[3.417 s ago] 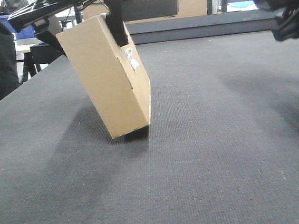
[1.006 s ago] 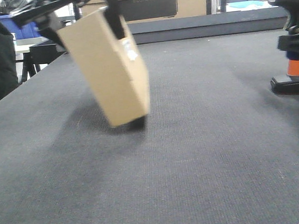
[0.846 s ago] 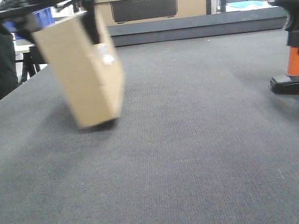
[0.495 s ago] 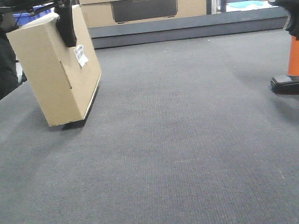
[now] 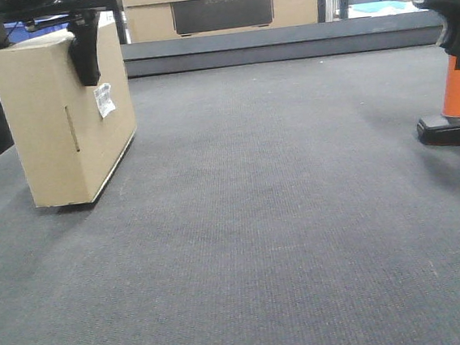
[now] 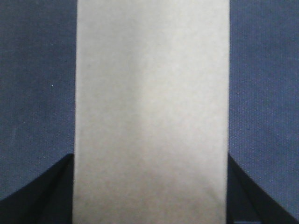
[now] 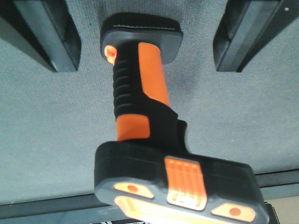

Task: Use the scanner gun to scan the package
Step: 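Set the box back down with the left gripper and release it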

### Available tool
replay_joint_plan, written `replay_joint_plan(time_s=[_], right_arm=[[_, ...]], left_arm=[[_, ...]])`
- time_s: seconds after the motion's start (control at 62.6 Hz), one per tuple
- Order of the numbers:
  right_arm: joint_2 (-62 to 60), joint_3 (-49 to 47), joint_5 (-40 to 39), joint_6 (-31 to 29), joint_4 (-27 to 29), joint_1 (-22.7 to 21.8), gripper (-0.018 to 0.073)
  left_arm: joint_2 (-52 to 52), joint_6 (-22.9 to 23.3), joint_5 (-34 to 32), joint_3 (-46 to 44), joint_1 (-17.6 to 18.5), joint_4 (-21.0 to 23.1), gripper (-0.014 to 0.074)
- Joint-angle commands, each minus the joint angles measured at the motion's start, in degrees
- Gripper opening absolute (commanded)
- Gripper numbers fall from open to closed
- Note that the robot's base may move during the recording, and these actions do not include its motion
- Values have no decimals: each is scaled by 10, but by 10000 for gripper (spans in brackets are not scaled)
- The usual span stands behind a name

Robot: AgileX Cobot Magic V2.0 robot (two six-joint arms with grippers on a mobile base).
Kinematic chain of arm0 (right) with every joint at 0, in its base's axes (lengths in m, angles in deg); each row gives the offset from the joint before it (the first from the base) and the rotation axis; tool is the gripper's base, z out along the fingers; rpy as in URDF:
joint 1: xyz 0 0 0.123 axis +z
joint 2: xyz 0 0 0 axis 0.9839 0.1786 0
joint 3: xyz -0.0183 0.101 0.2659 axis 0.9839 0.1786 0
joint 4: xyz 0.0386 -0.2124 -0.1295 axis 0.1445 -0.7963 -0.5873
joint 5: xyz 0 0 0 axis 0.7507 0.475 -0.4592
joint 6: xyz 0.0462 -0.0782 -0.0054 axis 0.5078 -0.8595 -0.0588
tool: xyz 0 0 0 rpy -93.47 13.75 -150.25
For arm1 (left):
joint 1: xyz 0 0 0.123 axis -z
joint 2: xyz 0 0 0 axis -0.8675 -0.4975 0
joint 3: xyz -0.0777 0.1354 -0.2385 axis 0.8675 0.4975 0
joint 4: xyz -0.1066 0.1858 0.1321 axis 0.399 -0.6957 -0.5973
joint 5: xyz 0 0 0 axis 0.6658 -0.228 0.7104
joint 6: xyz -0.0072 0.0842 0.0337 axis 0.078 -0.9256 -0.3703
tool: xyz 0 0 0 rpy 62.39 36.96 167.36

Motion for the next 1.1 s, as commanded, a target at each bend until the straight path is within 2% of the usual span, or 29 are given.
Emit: replay_joint_plan(time_s=[0.0, 0.192, 0.271, 0.463, 0.575, 0.687, 0.862, 0.942, 1.022, 1.086], right_arm=[[-6, 2, -8, 1, -2, -1, 476], [-7, 2, 8, 1, -2, -1, 476], [-18, 7, 32, 1, -2, -1, 475], [-84, 23, 78, 1, -2, -1, 475], [-132, 24, 124, 1, -2, -1, 456], [-173, 24, 177, 1, -3, -1, 325], [-240, 24, 256, 1, -8, -1, -34], [-279, 24, 296, 1, -8, -1, -161], [-318, 24, 339, 1, -8, -1, -168], [-357, 24, 388, 1, -8, -1, -168]], left_arm=[[6, 6, -3, -6, 3, -2, 116], [6, 6, -3, -6, 3, -2, 510], [6, 6, -2, -6, 3, -3, 616], [13, 6, 1, -6, 3, -25, 599], [39, 18, 11, -8, 5, -60, 599], [80, 23, 19, -8, 15, -98, 599], [138, 38, 14, 3, 32, -105, 599], [169, 50, -2, 27, 34, -105, 596], [198, 51, -24, 64, 34, -104, 559], [227, 51, -38, 110, 34, -104, 456]])
